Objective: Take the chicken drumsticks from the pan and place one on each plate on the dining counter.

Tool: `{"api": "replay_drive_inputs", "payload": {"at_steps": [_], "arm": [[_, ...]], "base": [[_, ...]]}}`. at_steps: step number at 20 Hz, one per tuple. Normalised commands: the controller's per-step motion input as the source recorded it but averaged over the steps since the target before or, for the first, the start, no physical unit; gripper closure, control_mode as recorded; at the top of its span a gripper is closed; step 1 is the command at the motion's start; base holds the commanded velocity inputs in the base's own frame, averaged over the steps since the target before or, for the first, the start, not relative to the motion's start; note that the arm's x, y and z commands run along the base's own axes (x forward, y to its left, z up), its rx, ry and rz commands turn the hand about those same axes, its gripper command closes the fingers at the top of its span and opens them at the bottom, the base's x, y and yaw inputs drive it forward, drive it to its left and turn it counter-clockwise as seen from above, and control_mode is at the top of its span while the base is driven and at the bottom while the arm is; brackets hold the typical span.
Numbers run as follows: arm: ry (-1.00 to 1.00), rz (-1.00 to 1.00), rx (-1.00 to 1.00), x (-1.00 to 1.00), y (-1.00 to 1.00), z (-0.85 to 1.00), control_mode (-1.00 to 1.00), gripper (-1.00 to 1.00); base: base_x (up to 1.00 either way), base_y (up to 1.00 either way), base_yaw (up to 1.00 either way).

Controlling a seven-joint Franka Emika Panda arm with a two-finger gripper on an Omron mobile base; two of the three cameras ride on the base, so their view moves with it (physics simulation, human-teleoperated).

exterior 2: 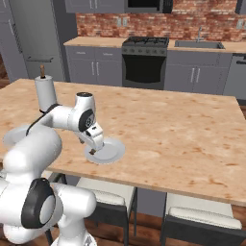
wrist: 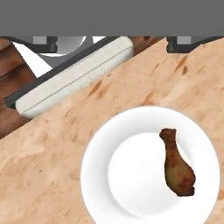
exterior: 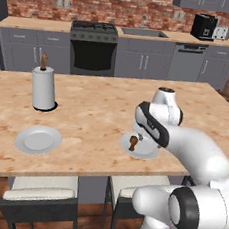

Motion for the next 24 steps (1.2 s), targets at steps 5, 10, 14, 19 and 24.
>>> {"api": "replay_drive_inputs", "payload": {"at_steps": [5,10,14,19,24], "arm": [[0.04,0.0,0.0,-0.71,-0.09,0.35,-1.0,-1.0],[0.02,-0.03,-0.03,-0.7,-0.14,0.29,-1.0,-1.0],[0.0,0.0,0.01,-0.21,-0.02,0.05,-1.0,-1.0],[0.0,0.0,0.0,0.0,0.0,0.0,1.0,-1.0],[0.0,0.0,0.0,0.0,0.0,0.0,1.0,-1.0]], "base": [[0.0,0.0,0.0],[0.0,0.0,0.0],[0.0,0.0,0.0],[-0.04,-0.03,0.0],[0.01,-0.62,-0.09]]}}
